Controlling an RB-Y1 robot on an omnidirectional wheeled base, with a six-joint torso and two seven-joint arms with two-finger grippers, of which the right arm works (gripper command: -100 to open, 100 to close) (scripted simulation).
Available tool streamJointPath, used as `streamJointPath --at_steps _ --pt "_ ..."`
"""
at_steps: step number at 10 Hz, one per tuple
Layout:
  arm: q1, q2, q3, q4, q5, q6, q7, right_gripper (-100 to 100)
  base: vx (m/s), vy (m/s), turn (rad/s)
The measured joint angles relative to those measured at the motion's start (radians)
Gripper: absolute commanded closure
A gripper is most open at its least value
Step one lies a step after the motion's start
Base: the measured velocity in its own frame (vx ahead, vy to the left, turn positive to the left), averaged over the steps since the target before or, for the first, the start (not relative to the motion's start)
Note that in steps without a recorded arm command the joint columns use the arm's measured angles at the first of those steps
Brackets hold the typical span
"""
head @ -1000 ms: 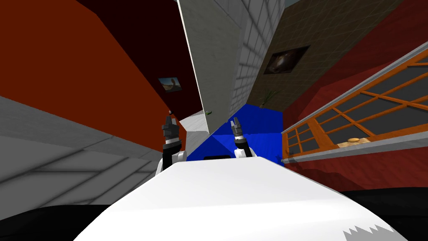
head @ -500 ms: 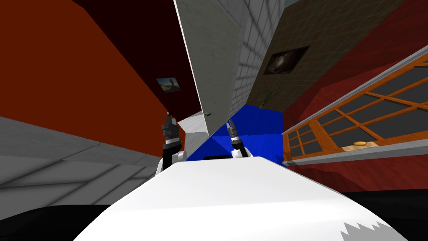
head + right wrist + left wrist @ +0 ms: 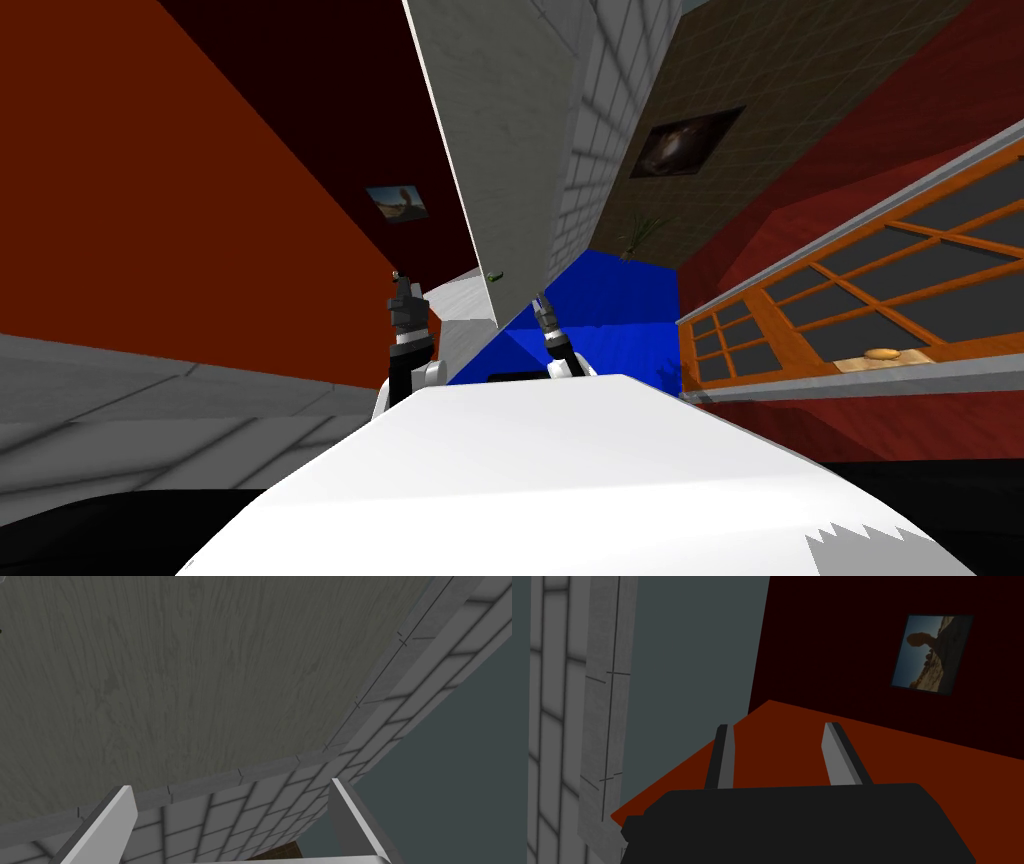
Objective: Push the door open
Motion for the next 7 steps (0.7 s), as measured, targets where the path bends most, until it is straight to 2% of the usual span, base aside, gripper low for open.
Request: streamJointPath --at_steps 1,4,7 --pt "-0.025 -0.001 0.008 0.044 -0.005 -0.010 -0.007 -100 0.126 -0.024 -0.028" --pt "-0.051 -0.012 0.066 0.122 -0.013 -0.022 -0.030 -100 0.133 -0.024 -0.014" --pt "-0.083 -0.008 0.111 0.204 -0.018 -0.039 -0.041 -100 0.090 -0.025 -0.015"
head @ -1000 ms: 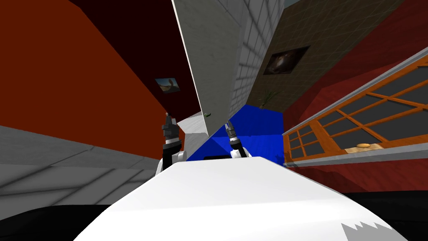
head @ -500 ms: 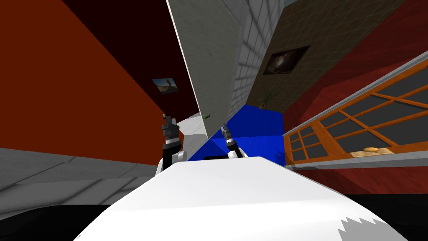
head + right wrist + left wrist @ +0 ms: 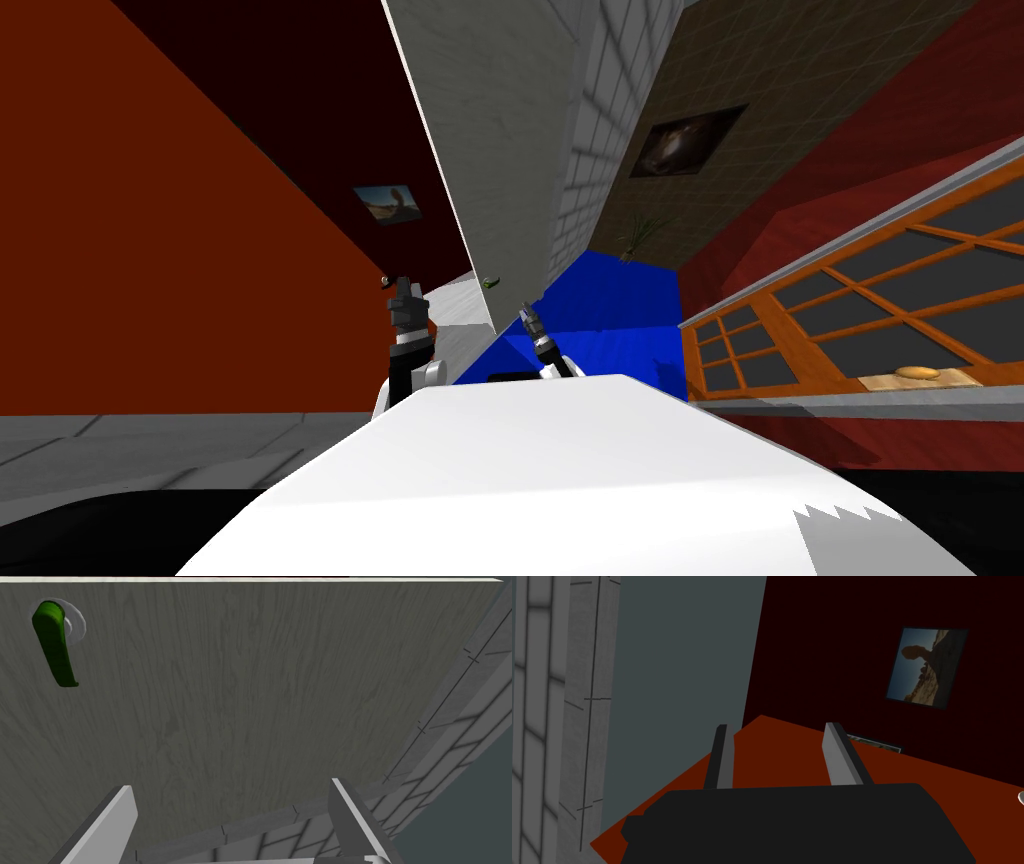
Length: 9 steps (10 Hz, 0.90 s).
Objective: Push the door open
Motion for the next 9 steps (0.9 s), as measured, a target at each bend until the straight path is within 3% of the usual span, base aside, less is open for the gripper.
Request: streamJointPath --at_steps 3,9 --pt "-0.031 -0.010 0.039 0.062 -0.009 -0.005 -0.021 -100 0.106 -0.021 -0.015" --pt "-0.091 -0.004 0.120 0.209 -0.019 -0.029 -0.045 -100 0.101 -0.018 -0.015"
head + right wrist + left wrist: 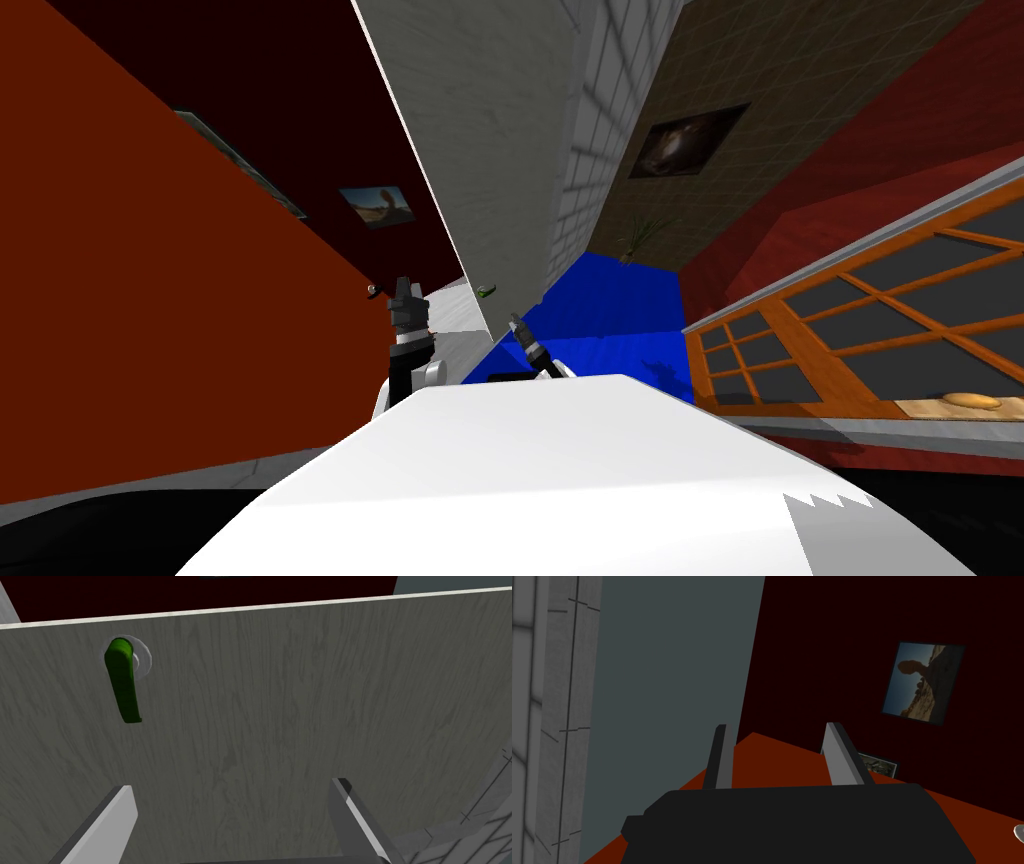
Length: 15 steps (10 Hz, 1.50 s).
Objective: Push the door open
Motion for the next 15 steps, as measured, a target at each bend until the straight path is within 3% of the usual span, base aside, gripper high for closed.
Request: streamJointPath --at_steps 15 --pt "-0.130 0.007 0.176 0.321 -0.027 -0.062 -0.064 -100 0.112 -0.014 -0.012"
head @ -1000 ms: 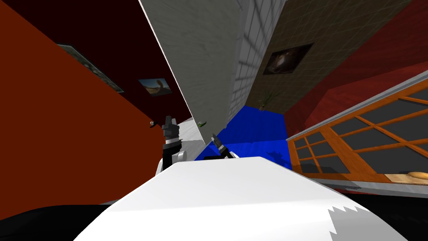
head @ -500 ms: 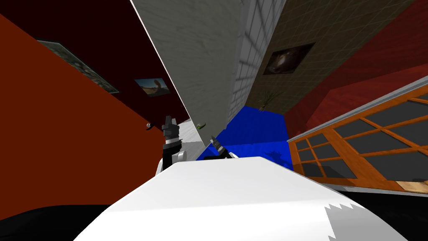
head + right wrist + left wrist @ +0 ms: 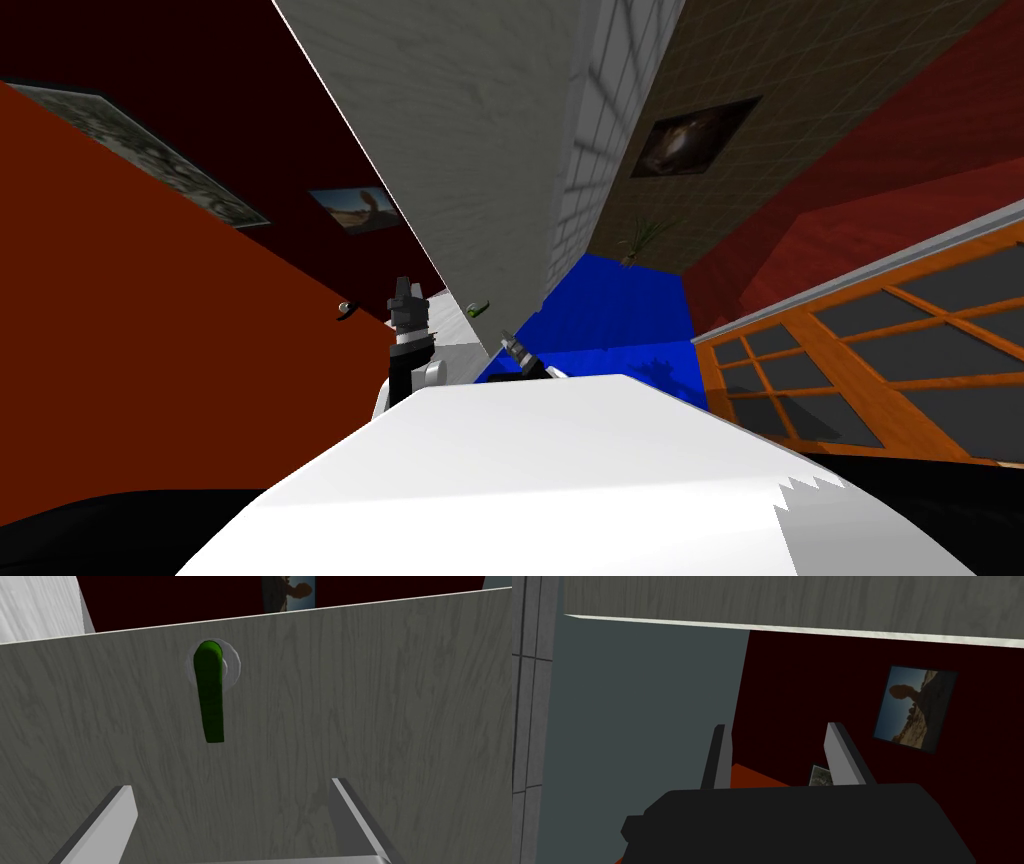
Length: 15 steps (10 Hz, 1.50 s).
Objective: Push the door open
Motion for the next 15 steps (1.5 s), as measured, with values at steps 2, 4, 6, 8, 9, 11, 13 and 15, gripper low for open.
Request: streamJointPath --at_steps 2,4,6,8,9,11,13,15 --pt "-0.015 0.001 0.025 0.037 -0.003 -0.006 -0.008 -100 0.149 0.004 -0.014" --pt "-0.032 0.004 0.045 0.077 -0.007 -0.014 -0.017 -100 0.111 -0.014 -0.003" --pt "-0.034 0.005 0.043 0.083 -0.007 -0.015 -0.016 -100 0.133 0.121 0.034" --pt "-0.035 0.007 0.039 0.091 -0.008 -0.018 -0.014 -100 0.152 0.140 0.023" --pt "-0.035 0.007 0.037 0.092 -0.008 -0.019 -0.014 -100 0.128 0.179 0.037" --pt "-0.035 0.011 0.032 0.099 -0.009 -0.020 -0.012 -100 0.129 0.133 0.027" --pt "-0.036 0.016 0.027 0.106 -0.009 -0.022 -0.010 -100 0.138 0.140 0.025" --pt "-0.037 0.023 0.022 0.115 -0.010 -0.026 -0.007 -100 0.098 0.097 0.009"
